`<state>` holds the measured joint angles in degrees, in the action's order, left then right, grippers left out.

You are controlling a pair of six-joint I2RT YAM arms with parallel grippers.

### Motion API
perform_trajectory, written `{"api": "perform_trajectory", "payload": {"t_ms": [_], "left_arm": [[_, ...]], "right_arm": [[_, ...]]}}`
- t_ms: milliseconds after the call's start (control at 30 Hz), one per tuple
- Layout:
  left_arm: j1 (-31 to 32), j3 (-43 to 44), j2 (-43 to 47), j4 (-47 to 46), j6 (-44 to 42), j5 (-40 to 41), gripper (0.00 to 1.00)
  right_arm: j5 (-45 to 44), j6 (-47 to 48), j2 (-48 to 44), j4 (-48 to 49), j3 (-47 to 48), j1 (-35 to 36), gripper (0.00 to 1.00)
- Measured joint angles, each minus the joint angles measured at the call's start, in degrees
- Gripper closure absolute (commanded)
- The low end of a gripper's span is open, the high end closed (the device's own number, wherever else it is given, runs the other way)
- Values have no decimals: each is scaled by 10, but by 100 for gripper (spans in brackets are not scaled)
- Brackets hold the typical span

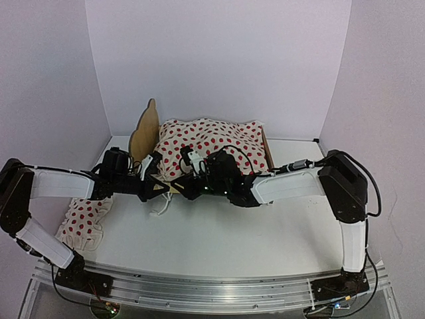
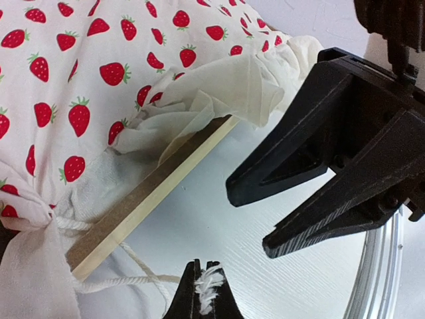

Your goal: Set up the pet bed

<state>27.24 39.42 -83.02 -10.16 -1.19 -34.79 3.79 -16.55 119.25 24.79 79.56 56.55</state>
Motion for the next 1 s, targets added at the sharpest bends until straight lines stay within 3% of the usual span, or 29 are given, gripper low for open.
{"api": "perform_trajectory", "payload": {"t_ms": [200,467,700,900,1000], "left_arm": [[-5,0,7,9,73,-2,100],[-7,0,9,12,107,-7,100],[-7,0,9,11,117,-7,100],[-10,2,9,7,118,-3,100],[-10,2,9,8,120,1,91]], "right_arm": [[75,29,21,50,0,-17,74],[106,54,79,61,5,-15,72],[103,68,96,64,27,-11,80],[101,62,107,73,41,-11,100],[94,54,112,76,44,-9,100]]}}
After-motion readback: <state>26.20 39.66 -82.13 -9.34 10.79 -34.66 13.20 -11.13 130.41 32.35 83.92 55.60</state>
